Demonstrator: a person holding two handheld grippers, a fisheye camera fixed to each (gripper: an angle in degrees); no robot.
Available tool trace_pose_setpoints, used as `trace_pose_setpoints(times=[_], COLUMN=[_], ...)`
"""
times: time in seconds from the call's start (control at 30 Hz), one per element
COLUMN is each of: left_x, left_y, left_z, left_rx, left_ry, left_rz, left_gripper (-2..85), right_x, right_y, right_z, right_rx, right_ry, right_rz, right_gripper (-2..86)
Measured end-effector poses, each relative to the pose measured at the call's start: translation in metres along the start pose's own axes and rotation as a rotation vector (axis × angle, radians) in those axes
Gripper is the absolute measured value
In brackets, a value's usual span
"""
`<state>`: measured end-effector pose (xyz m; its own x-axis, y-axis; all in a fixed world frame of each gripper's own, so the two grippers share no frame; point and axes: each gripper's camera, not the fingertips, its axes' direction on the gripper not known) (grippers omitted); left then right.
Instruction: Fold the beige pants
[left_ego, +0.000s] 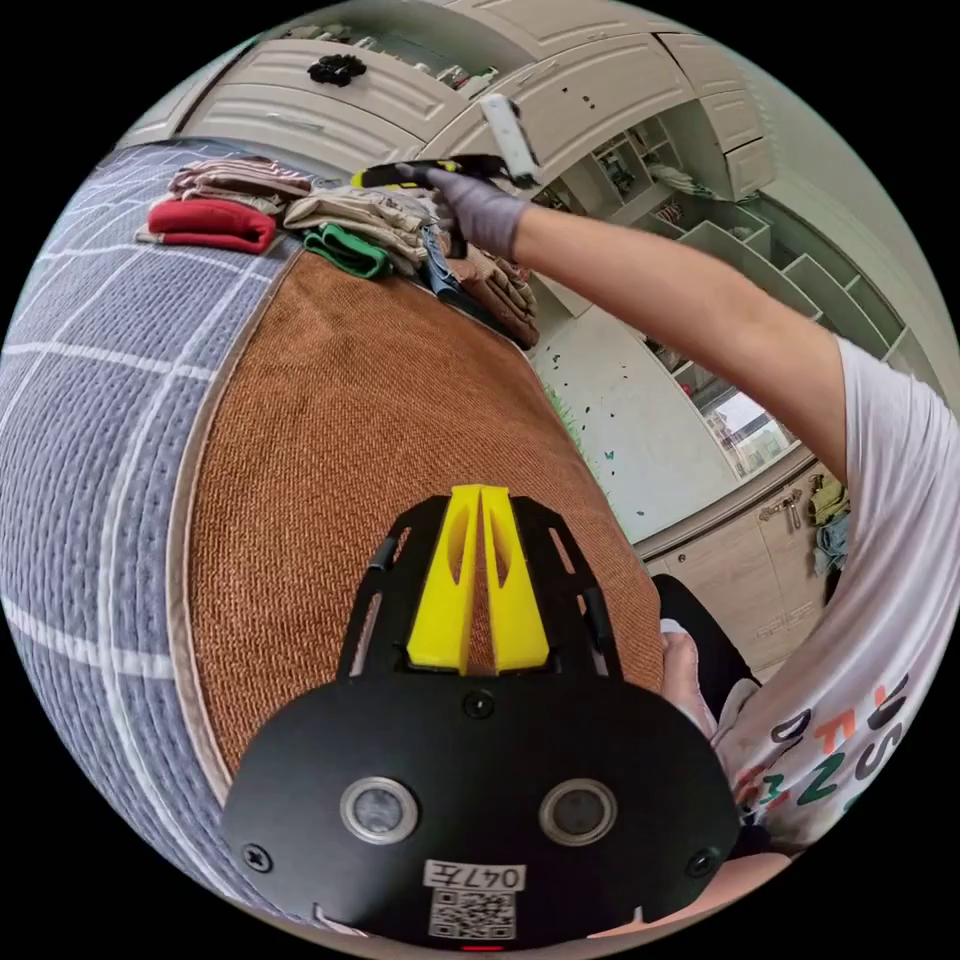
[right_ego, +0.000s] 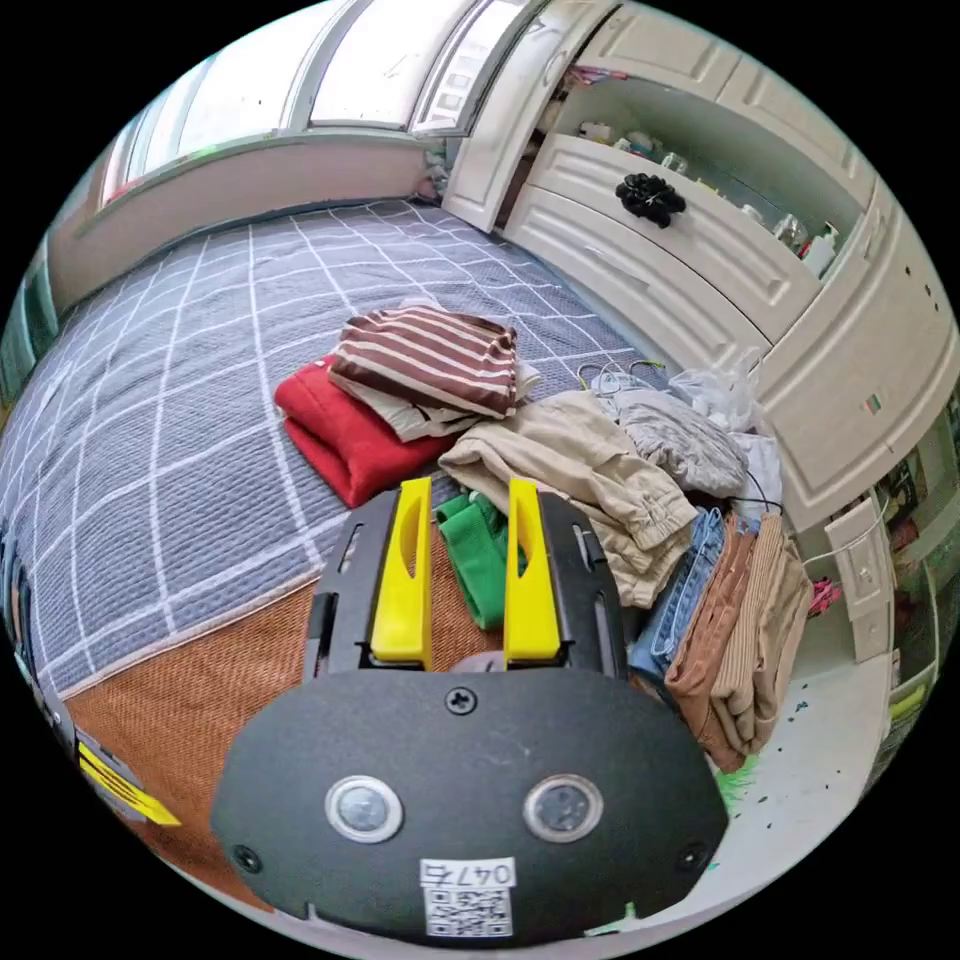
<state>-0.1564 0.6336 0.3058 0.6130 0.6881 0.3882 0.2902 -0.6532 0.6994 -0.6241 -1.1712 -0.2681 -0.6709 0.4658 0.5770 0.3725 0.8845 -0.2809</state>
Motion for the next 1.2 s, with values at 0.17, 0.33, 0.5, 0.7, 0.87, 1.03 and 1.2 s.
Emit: trace_pose_setpoints(times=[0.17,0.33,0.5,0.7,0.87,1.03,1.2], left_x=[-0.021,-0.037,-0.021,0.005,0.033,0.085,0.186], left_y=[-0.01,-0.019,-0.03,-0.015,-0.002,-0.018,-0.043], left_z=[0.012,0.023,0.01,-0.061,-0.085,-0.071,-0.02], left_rx=[-0.037,-0.08,-0.035,0.284,0.395,0.34,0.034], left_ry=[0.039,0.071,-0.056,-0.485,-0.511,-0.355,-0.147], left_rz=[-0.047,-0.128,-0.105,-0.308,-0.338,-0.118,0.22], left_gripper=[-1.0,-1.0,-1.0,-1.0,-1.0,-1.0,-0.7], right_x=[-0.012,-0.001,0.042,0.014,0.009,0.015,-0.017], right_y=[-0.041,-0.034,0.051,0.264,0.453,0.57,0.601], right_z=[0.073,0.091,-0.024,-0.217,-0.29,-0.351,-0.34], right_rx=[-0.147,-0.233,0.006,0.044,-0.114,0.035,-0.03], right_ry=[0.183,0.211,0.046,-0.426,-0.681,-0.664,-0.635], right_rz=[-0.089,-0.103,0.02,-0.144,0.178,0.488,0.483], right_gripper=[3.4,0.0,-0.2,0.9,6.4,2.9,-0.1])
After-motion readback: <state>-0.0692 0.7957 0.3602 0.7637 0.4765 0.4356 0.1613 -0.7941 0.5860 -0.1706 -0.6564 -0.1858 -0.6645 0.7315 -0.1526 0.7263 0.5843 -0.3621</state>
